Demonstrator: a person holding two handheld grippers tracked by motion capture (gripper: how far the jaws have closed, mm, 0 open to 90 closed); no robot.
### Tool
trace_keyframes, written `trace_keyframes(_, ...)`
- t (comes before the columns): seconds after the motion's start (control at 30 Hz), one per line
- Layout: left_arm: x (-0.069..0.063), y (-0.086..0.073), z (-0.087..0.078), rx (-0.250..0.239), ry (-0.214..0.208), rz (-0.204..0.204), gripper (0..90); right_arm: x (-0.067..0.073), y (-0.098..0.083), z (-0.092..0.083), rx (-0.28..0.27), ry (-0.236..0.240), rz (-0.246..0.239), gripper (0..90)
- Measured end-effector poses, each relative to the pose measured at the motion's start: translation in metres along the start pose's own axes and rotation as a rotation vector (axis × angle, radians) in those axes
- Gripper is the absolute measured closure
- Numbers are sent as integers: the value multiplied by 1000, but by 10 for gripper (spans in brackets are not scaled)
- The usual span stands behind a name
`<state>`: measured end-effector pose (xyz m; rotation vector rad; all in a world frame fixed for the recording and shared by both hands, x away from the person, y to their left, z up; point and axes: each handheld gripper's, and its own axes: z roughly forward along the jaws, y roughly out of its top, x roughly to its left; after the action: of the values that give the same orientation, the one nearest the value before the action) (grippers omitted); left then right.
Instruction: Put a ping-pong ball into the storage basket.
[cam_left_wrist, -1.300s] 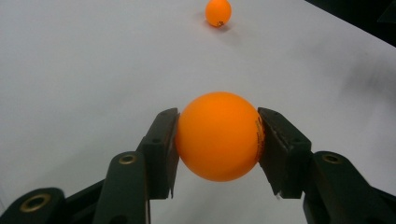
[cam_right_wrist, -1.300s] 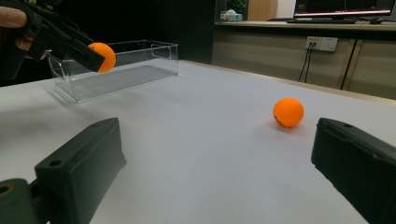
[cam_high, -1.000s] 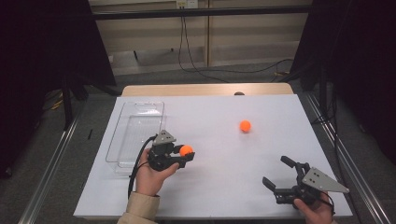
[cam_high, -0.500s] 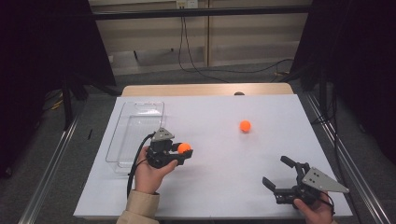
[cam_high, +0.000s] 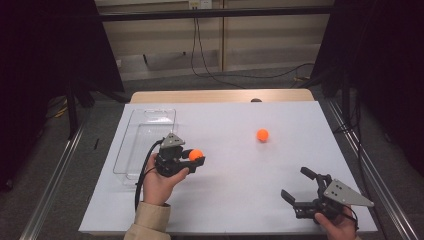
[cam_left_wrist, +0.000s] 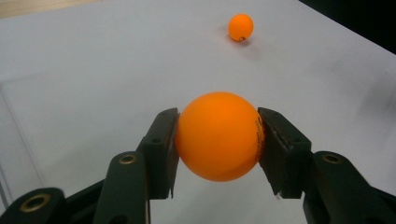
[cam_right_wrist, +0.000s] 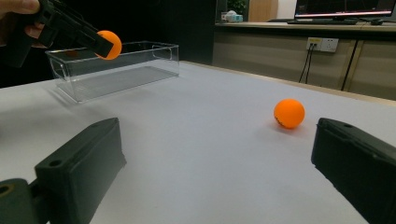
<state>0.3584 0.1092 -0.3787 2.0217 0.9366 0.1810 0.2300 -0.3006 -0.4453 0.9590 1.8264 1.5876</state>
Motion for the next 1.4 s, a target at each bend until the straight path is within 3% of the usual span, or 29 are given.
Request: trace_keyframes(1.4,13,11,-9,-17,33,-28,510,0,0,0,0,4,1,18)
